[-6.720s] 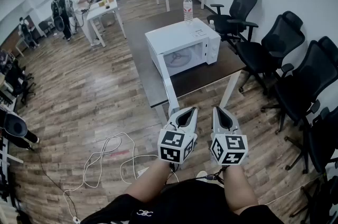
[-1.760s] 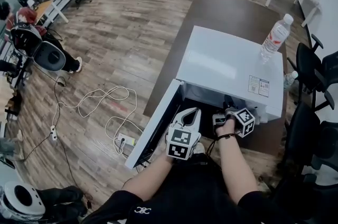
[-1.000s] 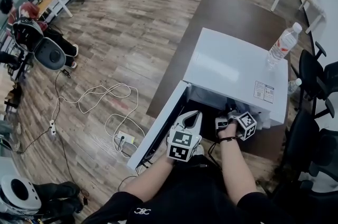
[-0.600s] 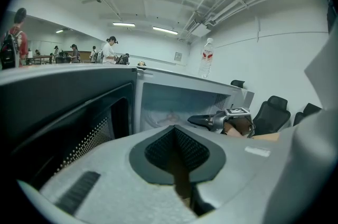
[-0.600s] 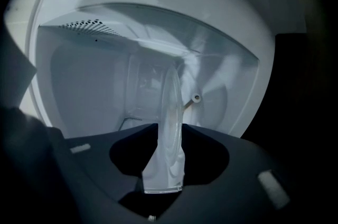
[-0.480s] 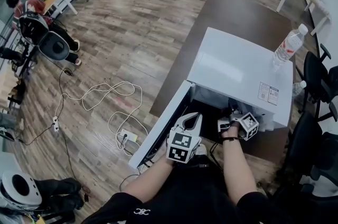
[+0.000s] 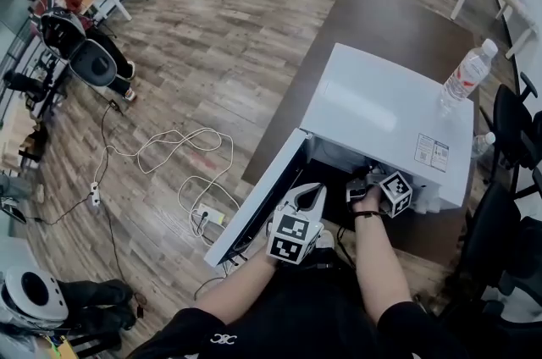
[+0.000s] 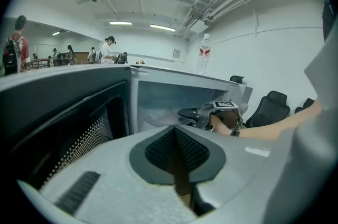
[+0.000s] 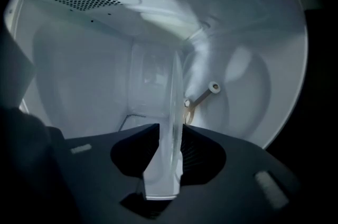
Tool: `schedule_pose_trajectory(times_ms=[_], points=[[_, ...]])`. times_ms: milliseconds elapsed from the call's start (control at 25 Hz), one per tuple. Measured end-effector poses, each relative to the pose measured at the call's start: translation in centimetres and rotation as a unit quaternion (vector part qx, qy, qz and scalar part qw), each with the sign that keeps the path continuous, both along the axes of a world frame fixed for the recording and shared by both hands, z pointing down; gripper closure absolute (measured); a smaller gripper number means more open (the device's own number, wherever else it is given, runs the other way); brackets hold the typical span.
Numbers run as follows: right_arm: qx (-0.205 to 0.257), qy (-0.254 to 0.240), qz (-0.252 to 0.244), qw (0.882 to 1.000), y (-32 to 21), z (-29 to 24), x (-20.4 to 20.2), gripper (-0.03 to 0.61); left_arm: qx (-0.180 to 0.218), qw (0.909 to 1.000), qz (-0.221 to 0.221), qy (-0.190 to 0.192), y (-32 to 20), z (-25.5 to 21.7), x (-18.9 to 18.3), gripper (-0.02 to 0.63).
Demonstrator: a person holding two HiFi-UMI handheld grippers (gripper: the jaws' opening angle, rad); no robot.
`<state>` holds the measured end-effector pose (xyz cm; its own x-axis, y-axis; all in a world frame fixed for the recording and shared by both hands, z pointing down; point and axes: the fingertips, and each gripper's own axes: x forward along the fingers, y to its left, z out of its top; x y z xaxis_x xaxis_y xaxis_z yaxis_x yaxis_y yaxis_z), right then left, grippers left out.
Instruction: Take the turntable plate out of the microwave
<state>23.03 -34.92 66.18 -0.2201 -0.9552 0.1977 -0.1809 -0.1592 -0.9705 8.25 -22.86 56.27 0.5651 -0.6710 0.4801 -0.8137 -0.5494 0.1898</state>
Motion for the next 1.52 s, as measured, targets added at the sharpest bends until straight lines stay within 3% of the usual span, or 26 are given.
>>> schedule_pose_trajectory(times_ms=[120, 200, 800, 1120, 1520], points=[[-0.013, -0.004, 0.005, 1.0, -0.5, 0.6, -0.1, 0.491, 0.005, 0.9999, 0.002, -0.009, 0.0, -0.3, 0.0, 0.606], [-0.02, -0.01, 0.003, 1.0, -0.6, 0.7, -0.3, 0.546, 0.005, 0.9999, -0.002, -0.013, -0.1, -0.2, -0.2, 0.606], [0.021, -0.045, -0.012, 0.999, 0.5, 0.2, -0.3, 0.54, 0.018, 0.9996, -0.001, -0.021, 0.2, -1.1, -0.2, 0.606], [0.074, -0.116, -0.02, 0.99, 2.4, -3.4, -1.2, 0.54, 0.039, 0.9991, -0.004, -0.012, 0.2, -2.4, -0.3, 0.606], [0.089, -0.107, -0.071, 0.988, 7.9, -6.9, -2.2, 0.54, 0.066, 0.9977, -0.014, 0.008, 0.3, -4.2, -0.6, 0.606]])
